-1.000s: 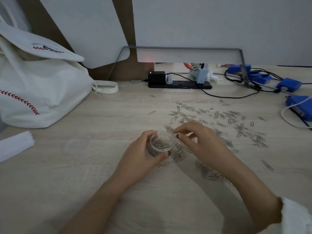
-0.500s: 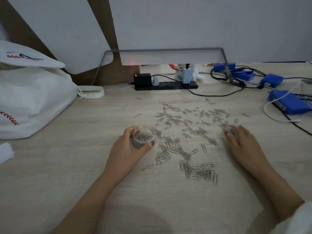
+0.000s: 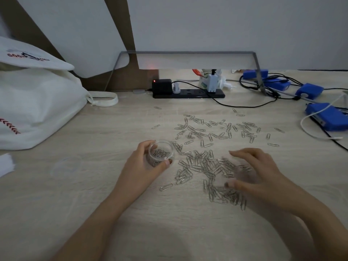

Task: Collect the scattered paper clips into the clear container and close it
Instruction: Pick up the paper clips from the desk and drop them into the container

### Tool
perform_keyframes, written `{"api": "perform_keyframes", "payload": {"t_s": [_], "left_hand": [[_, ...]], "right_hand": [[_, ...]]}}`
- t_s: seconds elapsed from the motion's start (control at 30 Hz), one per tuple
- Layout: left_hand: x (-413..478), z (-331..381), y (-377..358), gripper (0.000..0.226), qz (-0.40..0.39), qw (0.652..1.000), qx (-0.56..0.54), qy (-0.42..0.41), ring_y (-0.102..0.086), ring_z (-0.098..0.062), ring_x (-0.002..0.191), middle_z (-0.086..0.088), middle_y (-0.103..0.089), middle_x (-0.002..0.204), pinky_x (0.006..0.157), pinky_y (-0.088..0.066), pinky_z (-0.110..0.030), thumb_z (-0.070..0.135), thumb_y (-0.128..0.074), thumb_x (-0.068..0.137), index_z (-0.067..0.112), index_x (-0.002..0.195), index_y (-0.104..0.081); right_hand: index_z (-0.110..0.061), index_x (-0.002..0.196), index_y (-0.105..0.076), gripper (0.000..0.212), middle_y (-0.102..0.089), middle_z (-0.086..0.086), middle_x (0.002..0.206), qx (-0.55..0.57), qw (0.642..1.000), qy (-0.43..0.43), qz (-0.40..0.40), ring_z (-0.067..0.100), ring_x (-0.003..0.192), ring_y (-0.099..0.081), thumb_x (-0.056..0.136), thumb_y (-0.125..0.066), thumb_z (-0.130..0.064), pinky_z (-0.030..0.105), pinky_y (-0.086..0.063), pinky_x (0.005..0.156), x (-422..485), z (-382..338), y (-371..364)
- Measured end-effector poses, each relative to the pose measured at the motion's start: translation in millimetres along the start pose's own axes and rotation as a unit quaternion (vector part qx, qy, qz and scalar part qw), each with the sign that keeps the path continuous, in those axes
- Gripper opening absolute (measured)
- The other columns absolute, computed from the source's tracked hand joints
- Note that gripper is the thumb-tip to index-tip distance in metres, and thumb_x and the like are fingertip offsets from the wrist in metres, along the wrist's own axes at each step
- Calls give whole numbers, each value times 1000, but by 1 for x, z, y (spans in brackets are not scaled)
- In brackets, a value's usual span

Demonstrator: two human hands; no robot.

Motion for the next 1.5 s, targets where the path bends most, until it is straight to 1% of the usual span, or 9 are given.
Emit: {"api": "perform_keyframes", "payload": {"t_s": [0.13, 0.33, 0.47, 0.67, 0.77, 0.9, 1.07, 1.2, 1.5], "left_hand": [[-1, 2, 0, 54, -2, 1000, 0, -3, -49, 10, 110, 21, -56, 117, 82, -32, -6, 43, -73, 72, 35, 117, -45], [-1, 2, 0, 55, -2, 1000, 0, -1, -50, 3, 113, 17, -56, 121, 84, -31, -5, 43, -73, 72, 35, 118, -44], [-1, 2, 0, 55, -5, 1000, -3, -2, -51, 1, 113, 15, -57, 122, 84, -31, -6, 41, -73, 73, 34, 119, -45], [-1, 0, 0, 56, -8, 1000, 1, -3, -51, 1, 113, 16, -56, 122, 83, -31, -6, 42, -73, 73, 34, 120, -44], [0, 0, 0, 56, -8, 1000, 2, -5, -51, 1, 112, 16, -56, 119, 82, -33, -7, 42, -73, 73, 34, 120, -44], [0, -2, 0, 57, -10, 1000, 0, -4, -50, 1, 113, 16, -56, 120, 83, -33, -8, 43, -73, 73, 35, 121, -43], [0, -3, 0, 55, -12, 1000, -1, -3, -50, 4, 112, 19, -55, 120, 84, -33, -8, 44, -73, 72, 39, 118, -42], [0, -3, 0, 55, -11, 1000, 0, -7, -50, 6, 110, 18, -56, 118, 83, -33, -8, 41, -73, 73, 36, 119, -43], [1, -4, -2, 57, -12, 1000, 3, -2, -51, 1, 111, 16, -56, 118, 82, -33, -7, 43, -74, 72, 36, 119, -43]], "right_hand": [[-44, 135, -21, 121, -15, -39, 107, -67, 993, -16, -98, -7, 96, -33, 27, -43, -94, 15, -34, 83, -11, 6, -10], [-30, 124, -47, 47, -37, -27, 98, -48, 999, -3, 18, -7, 76, -47, 80, -61, -38, 8, -37, 61, 1, -10, -25], [-26, 118, -55, 41, -50, -15, 99, 89, 994, -13, 66, 2, 78, -56, 79, -66, -19, 6, -44, 70, 7, -16, -26], [-41, 130, -31, 89, -30, -22, 115, 52, 998, -16, -36, -3, 89, -46, 49, -62, -61, 12, -43, 74, -2, -9, -17], [-38, 139, -18, 102, -16, -27, 125, -13, 996, 0, -94, -1, 109, -36, 52, -64, -65, 16, -33, 94, 6, -14, -26], [-33, 138, -26, 83, -22, -25, 125, -36, 996, 52, -55, -3, 118, -25, 68, -63, -56, 21, -26, 102, 26, -23, -35], [-33, 120, -49, 40, -38, -15, 110, -43, 995, 86, 6, -10, 79, -41, 82, -57, -43, 9, -31, 66, 37, -28, -43], [-27, 101, -55, 14, -45, -11, 100, -55, 993, 100, 34, -7, 69, -45, 88, -53, -27, 8, -35, 59, 36, -30, -44], [-17, 89, -57, 7, -50, -7, 89, -20, 993, 73, 90, 3, 78, -50, 88, -52, -13, 7, -38, 69, 34, -28, -40]]}}
Point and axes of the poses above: each hand's wrist, its own x-axis towards the middle knuckle, its own y-axis out of the back of the hand, z = x × y, the point moved 3 cm from there along x, towards the middle knuckle
